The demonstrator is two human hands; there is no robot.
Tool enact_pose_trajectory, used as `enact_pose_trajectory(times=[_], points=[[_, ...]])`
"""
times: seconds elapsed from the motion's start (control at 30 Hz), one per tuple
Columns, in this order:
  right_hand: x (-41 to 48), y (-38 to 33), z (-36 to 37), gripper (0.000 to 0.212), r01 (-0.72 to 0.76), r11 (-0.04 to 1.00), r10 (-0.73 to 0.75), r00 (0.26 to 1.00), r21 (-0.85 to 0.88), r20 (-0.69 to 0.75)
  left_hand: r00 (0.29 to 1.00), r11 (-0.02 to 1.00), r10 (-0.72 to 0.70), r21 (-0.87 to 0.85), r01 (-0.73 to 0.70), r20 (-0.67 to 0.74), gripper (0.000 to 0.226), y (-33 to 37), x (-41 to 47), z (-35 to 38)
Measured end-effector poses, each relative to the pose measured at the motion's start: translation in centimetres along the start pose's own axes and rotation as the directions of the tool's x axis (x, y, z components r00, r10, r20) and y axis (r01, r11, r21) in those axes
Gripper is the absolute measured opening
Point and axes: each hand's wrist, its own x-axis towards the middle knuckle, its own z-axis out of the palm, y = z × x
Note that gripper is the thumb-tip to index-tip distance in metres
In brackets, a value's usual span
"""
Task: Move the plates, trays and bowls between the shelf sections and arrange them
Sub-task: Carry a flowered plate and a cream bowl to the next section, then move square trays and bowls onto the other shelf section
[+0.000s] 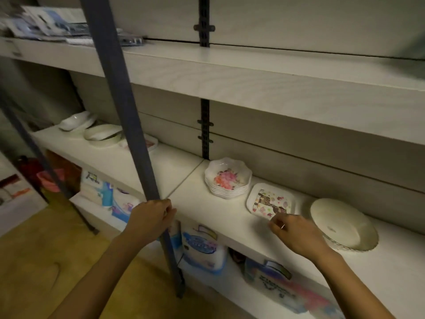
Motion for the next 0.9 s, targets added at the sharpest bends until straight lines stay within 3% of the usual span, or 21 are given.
enact_pose_trajectory(times=[0.23, 0.43, 0.63, 0.73, 0.9], points=[[0.5, -11.3, 2.4, 0.029, 0.123, 0.989, -0.122, 0.992, 0.077, -0.022, 0.999, 0.999, 0.027, 0.026, -0.027, -0.021, 0.026, -9.3, -3.0, -3.2], [1.5, -20.6, 5.2, 0.036, 0.174, 0.977, -0.172, 0.985, 0.121, -0.032, 0.999, 0.999, -0.028, 0.043, 0.028, -0.016, 0.036, -17.4, -4.5, -5.5], [2.8, -29.2, 7.4, 0.03, 0.275, 0.951, -0.269, 0.961, 0.142, -0.058, 0.991, 0.989, -0.131, 0.065, 0.129, 0.03, 0.022, -24.0, -5.5, -7.8], [4.4, -32.7, 7.8, 0.03, 0.313, 0.942, -0.304, 0.949, 0.122, -0.084, 0.991, 0.98, -0.132, 0.152, 0.128, 0.015, 0.025, -27.0, -4.9, -8.9], [8.6, -37.4, 8.8, 0.032, 0.307, 0.936, -0.296, 0.951, 0.171, -0.087, 0.986, 0.979, -0.161, 0.132, 0.156, 0.03, 0.031, -31.8, -2.3, -9.6]])
